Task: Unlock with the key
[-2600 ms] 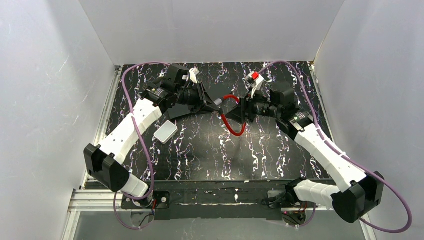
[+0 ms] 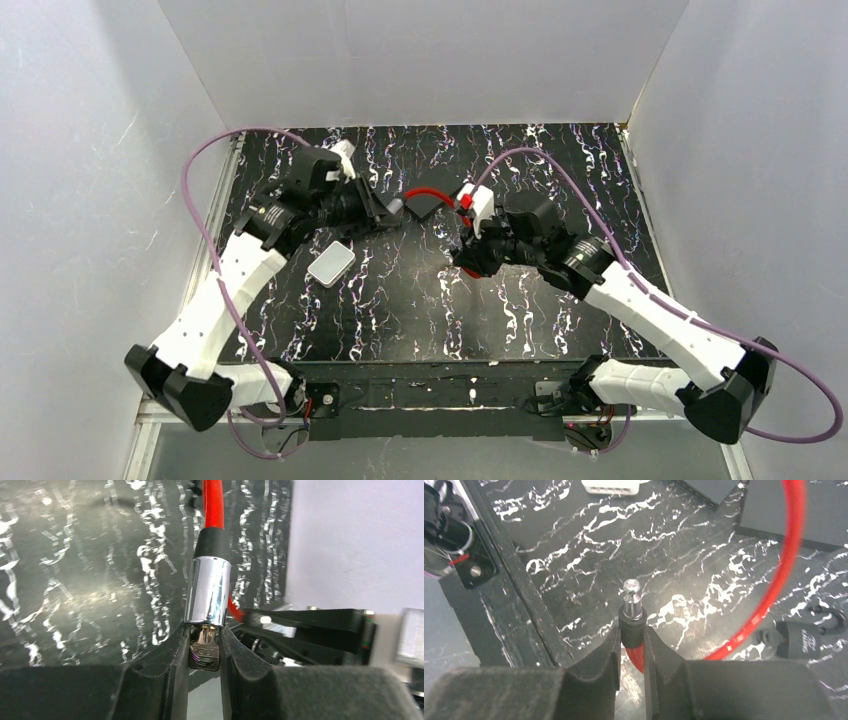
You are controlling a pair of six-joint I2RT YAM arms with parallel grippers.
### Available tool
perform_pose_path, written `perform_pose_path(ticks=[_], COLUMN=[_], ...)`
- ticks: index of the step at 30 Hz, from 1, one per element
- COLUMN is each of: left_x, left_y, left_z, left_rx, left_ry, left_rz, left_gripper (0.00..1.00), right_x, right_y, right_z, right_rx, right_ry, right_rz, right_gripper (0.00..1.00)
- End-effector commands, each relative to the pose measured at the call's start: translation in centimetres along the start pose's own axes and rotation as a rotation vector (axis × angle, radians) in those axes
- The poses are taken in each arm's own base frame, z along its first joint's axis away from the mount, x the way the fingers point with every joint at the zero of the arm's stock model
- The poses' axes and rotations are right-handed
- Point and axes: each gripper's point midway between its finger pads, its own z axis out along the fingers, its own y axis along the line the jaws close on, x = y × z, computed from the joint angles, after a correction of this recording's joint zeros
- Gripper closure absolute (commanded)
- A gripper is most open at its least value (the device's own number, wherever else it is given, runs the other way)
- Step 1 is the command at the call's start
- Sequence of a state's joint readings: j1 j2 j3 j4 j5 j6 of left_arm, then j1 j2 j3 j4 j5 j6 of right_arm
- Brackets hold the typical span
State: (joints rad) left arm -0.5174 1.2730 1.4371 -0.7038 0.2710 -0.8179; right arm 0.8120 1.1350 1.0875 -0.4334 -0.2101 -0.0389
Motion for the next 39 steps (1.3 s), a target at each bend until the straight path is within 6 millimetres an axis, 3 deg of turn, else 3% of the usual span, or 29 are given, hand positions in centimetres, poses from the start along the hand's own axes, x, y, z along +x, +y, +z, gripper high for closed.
perform_pose_path(ticks=[1, 7, 14, 24, 29, 39], left_x=[0.5, 1.6, 5.2, 9.0, 11.0, 11.6], left_y=[5.7, 10.9, 13.4, 16.5, 18.0, 20.0], left_z=[-2.0, -3.8, -0.9, 1.4, 3.5, 6.3], left_rx=[-0.199, -0.345, -0.339, -0.391, -0.428, -0.470], left_ry=[-0.110, -0.223, -0.127, -0.010, 0.096, 0.161], left_rz=[0.005, -0.075, -0.165, -0.258, -0.310, -0.371], left_gripper=[1.00, 1.00, 1.00, 1.00, 1.00, 1.00], right_x=[2.6, 5.1, 8.0, 8.8, 10.4, 13.2], right_y=[-1.1, -1.9, -1.3, -1.2, -1.9, -2.5], right_z=[-2.3, -3.7, -1.9, 0.4, 2.0, 4.5], right_rx=[0.076, 0.143, 0.092, 0.084, 0.117, 0.166], right_ry=[0.068, 0.121, 0.194, 0.162, 0.165, 0.188], right_rz=[-0.057, -0.065, -0.003, 0.080, 0.132, 0.287], right_gripper=[0.99, 0.99, 0.99, 0.99, 0.99, 0.99])
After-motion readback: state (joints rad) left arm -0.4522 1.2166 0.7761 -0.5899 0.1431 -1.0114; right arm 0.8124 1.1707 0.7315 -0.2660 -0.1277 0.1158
